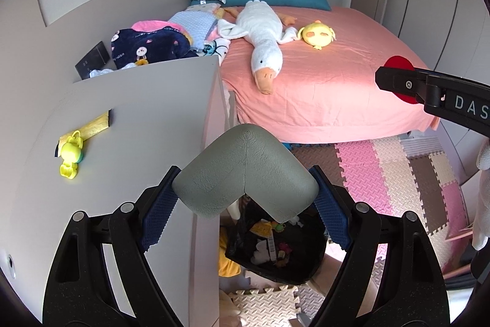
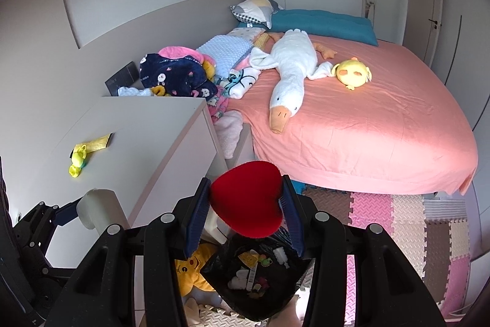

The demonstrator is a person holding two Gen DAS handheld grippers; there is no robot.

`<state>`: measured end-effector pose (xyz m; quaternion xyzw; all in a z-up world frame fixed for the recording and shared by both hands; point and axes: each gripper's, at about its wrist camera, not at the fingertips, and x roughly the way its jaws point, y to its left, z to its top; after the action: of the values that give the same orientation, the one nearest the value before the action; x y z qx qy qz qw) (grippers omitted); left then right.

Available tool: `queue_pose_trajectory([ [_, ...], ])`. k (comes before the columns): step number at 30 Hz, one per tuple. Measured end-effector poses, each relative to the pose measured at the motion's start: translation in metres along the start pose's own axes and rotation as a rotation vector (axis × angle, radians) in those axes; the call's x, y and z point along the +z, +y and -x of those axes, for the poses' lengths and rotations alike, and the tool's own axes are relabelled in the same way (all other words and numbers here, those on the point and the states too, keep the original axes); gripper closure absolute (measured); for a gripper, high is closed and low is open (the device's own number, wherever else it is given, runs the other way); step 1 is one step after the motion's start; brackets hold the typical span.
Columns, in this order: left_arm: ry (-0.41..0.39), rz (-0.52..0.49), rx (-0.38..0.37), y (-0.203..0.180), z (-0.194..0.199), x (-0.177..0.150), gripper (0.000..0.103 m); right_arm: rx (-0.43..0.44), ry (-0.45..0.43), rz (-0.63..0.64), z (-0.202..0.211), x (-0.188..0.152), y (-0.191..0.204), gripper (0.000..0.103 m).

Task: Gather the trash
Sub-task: 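Open both grippers above the trash bag to drop the guard and heart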

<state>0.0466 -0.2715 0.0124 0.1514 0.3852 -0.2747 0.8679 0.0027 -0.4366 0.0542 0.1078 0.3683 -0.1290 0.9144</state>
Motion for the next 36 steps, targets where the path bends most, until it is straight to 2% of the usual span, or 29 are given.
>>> queue_pose_trajectory([
  [7, 0.009, -0.022, -0.035, -0.010, -0.003, -0.003, 0.020, -0.049, 0.017, -0.044, -0.008, 0.002, -0.023, 0.054],
  [8, 0.005, -0.016, -0.039, -0.009, -0.002, -0.003, 0.016, -0.068, 0.018, -0.057, -0.009, 0.003, -0.026, 0.041],
  [9, -0.002, -0.006, -0.035, -0.008, -0.001, -0.003, 0.007, -0.087, 0.010, -0.072, -0.009, 0.003, -0.029, 0.031],
  [10, -0.010, -0.002, -0.031, -0.007, 0.000, -0.003, 0.006, -0.101, 0.000, -0.083, -0.008, 0.003, -0.032, 0.029],
  [15, -0.002, -0.016, -0.025, -0.008, -0.002, -0.002, 0.006, -0.105, -0.007, -0.106, -0.007, 0.003, -0.041, 0.029],
  [22, 0.008, 0.017, -0.017, 0.003, -0.006, -0.005, 0.006, -0.102, 0.002, -0.105, -0.011, 0.004, -0.043, 0.029],
  [36, 0.011, 0.111, 0.023, 0.041, -0.014, -0.012, 0.006, -0.032, 0.031, -0.063, -0.033, 0.007, -0.010, 0.029],
])
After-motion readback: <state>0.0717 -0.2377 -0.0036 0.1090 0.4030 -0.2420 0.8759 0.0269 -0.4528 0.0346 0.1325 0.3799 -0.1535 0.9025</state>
